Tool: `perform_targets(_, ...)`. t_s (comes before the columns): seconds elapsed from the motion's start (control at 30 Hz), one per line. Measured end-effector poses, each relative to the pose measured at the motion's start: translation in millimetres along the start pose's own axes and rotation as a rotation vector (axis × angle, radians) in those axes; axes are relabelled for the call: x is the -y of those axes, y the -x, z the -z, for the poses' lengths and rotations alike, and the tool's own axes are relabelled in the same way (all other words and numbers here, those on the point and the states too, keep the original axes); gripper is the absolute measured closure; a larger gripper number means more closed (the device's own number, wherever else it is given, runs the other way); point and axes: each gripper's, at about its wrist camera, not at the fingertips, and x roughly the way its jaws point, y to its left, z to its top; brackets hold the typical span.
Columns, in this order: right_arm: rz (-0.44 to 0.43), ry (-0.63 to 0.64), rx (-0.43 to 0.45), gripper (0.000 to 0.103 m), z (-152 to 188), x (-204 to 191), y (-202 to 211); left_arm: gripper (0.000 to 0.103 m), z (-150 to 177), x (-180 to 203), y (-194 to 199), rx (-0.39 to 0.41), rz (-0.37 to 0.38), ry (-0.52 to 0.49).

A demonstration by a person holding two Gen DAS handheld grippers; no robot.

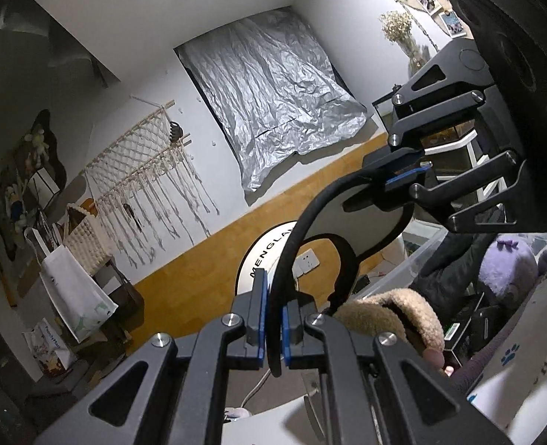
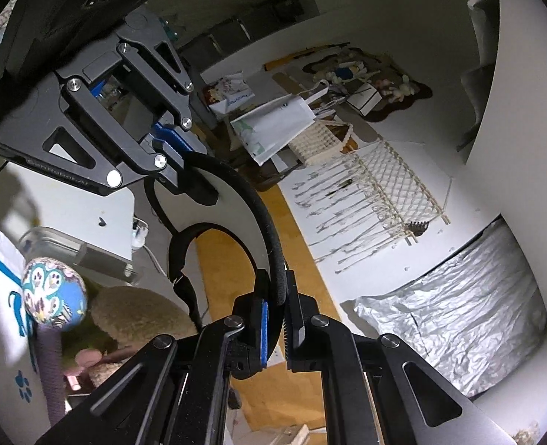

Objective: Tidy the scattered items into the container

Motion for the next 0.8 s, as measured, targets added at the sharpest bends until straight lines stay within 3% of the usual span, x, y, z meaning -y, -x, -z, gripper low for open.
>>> perform_targets(0.13, -0.024, 0.006, 0.009, 0.097, -0.1, -5.5, 7.3, 0.096, 4.0, 4.3, 6.8, -0.026, 0.007, 0.012)
perform_targets(0.33, -0.068, 0.047, -0.012, 0.097, 7.2, -18.5, 24.6, 0.092, 12.1, 17.8, 18.4, -0.069, 0.1, 0.076)
perform_targets(0.6, -0.137, 0.077, -0.082, 0.097, 29.3, -35.3, 44.8, 0.079, 9.5, 33.6, 22.0, -0.157, 0.29, 0.159)
perform_targets(0.8, -0.189, 0.097, -0.114, 0.092, 38.6, -52.9, 57.3, 0.069, 14.8, 48.4, 23.8, -0.237, 0.385, 0.206)
